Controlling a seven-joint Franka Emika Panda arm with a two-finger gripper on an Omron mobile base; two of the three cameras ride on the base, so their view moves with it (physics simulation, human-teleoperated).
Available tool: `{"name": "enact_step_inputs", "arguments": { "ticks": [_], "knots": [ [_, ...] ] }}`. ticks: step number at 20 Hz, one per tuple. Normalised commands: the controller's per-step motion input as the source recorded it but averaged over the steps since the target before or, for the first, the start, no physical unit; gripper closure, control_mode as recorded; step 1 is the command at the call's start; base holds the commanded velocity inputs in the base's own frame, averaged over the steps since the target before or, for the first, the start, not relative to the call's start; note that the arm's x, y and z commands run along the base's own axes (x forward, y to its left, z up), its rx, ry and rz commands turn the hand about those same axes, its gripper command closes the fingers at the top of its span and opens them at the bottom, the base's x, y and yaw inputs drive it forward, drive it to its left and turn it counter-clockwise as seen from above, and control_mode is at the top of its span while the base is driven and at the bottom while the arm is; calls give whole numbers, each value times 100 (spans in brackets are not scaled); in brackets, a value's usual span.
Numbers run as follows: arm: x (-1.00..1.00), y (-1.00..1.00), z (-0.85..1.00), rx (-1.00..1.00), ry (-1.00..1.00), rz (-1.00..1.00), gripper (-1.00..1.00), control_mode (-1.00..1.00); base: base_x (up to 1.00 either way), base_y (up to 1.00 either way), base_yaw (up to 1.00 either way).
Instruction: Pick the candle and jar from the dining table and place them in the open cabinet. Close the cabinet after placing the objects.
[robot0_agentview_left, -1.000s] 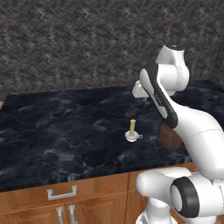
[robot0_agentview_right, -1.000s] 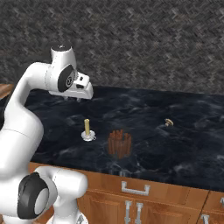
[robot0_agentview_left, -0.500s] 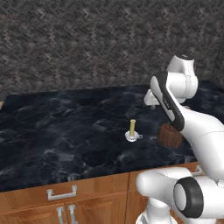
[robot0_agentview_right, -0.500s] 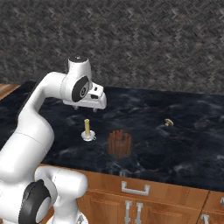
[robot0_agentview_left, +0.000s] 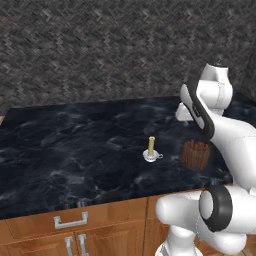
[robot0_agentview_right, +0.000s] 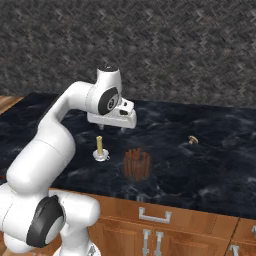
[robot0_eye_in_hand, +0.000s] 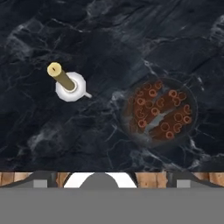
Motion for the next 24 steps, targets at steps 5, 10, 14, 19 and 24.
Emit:
{"name": "enact_step_inputs", "arguments": {
  "ticks": [5, 10, 14, 19, 24],
  "knots": [
    [18, -36, -22, 0, 12, -2, -100, -100, 0, 0, 0],
    [2, -11, -38, 0, 0, 0, -100, -100, 0, 0, 0],
    [19, 0, -25, 0, 0, 0, -100, -100, 0, 0, 0],
    [14, 0, -13, 0, 3, 0, -100, -100, 0, 0, 0],
    [25, 0, -9, 0, 4, 0, -100, -100, 0, 0, 0]
  ]
}}
